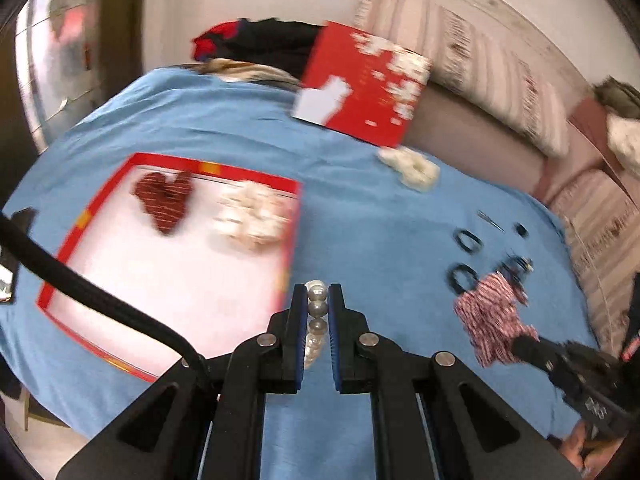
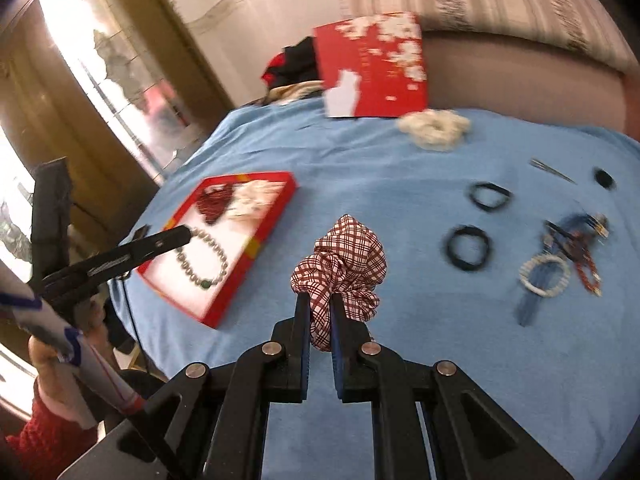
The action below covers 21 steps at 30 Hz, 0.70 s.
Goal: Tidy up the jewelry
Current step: 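Carry the pearl bracelet and plaid scrunchie into the tray and release both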
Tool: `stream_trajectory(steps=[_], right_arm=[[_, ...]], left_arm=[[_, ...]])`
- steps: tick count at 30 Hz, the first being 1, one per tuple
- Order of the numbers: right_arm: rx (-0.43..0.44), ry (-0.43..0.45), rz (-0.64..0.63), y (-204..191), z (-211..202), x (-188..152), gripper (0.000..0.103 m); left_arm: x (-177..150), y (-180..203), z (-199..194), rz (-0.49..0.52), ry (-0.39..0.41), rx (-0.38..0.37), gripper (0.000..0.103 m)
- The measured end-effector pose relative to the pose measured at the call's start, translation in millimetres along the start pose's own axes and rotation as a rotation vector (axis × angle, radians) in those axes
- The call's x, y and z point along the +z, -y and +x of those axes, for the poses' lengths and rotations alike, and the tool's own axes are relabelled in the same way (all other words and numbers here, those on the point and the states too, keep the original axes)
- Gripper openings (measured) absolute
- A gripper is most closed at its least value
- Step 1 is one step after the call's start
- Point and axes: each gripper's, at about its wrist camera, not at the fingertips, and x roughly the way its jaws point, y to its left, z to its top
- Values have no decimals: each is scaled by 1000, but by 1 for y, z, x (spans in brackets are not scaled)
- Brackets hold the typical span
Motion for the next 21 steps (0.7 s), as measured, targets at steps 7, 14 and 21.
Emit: stream_trajectory(steps=[7, 14, 21], right_arm=[[40, -17, -101, -65, 44, 34, 10], [52, -80, -189, -116, 109, 56, 10], [56, -185, -244, -152, 180, 51, 10]], left_arm=[[29, -81, 31, -156, -4, 55, 9], [30, -150, 69, -282, -67, 140, 9], [24, -186, 75, -341, -77, 221, 9]])
